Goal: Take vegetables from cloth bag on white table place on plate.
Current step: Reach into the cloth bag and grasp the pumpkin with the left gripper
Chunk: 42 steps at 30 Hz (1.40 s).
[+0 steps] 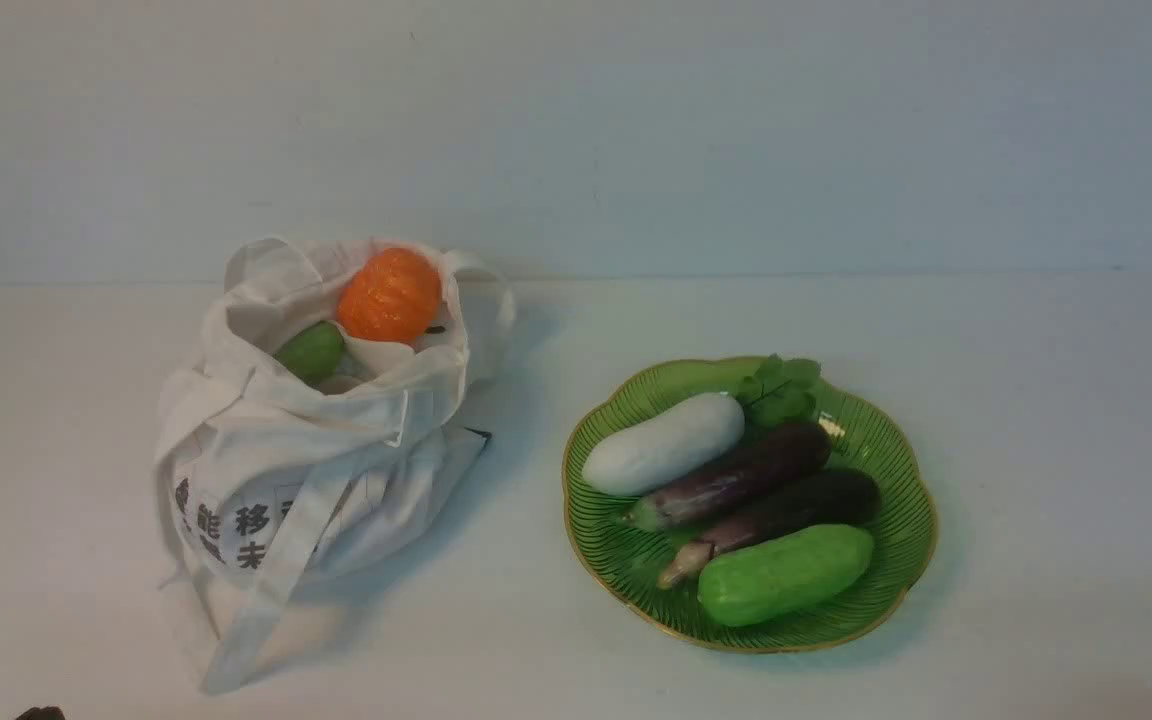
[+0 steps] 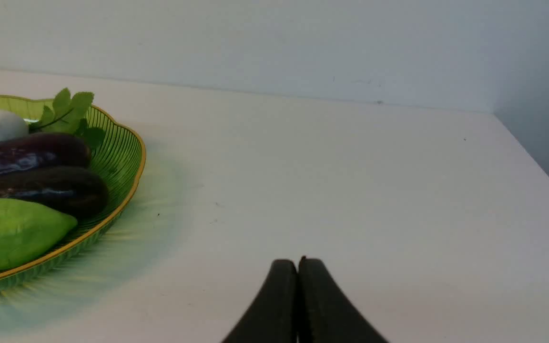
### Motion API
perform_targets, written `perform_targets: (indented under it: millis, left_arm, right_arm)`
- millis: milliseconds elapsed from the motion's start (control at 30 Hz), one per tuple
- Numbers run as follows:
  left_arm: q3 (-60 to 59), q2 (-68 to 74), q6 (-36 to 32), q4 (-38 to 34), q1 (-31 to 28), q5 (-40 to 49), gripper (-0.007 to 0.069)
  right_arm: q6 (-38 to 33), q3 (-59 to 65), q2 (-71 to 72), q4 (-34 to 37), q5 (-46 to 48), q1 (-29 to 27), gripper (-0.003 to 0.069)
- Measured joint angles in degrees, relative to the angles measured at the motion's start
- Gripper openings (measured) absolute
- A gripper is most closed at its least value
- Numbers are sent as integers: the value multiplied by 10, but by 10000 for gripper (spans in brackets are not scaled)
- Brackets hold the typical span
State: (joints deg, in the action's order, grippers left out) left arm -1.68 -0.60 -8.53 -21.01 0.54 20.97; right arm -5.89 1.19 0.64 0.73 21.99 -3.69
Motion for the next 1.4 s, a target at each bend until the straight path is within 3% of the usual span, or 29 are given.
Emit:
perform_targets:
  millis: [1133, 1233, 1400]
  left_arm:
    - [0, 0, 0, 0, 0, -2, -5]
    - [0, 0, 5, -31, 0, -32, -5]
    - [0, 0, 11, -145, 0, -157, -5]
  right_arm:
    - [0, 0, 0, 0, 0, 0, -15]
    - [0, 0, 0, 0, 0, 0, -15]
    - [0, 0, 0, 0, 0, 0, -15]
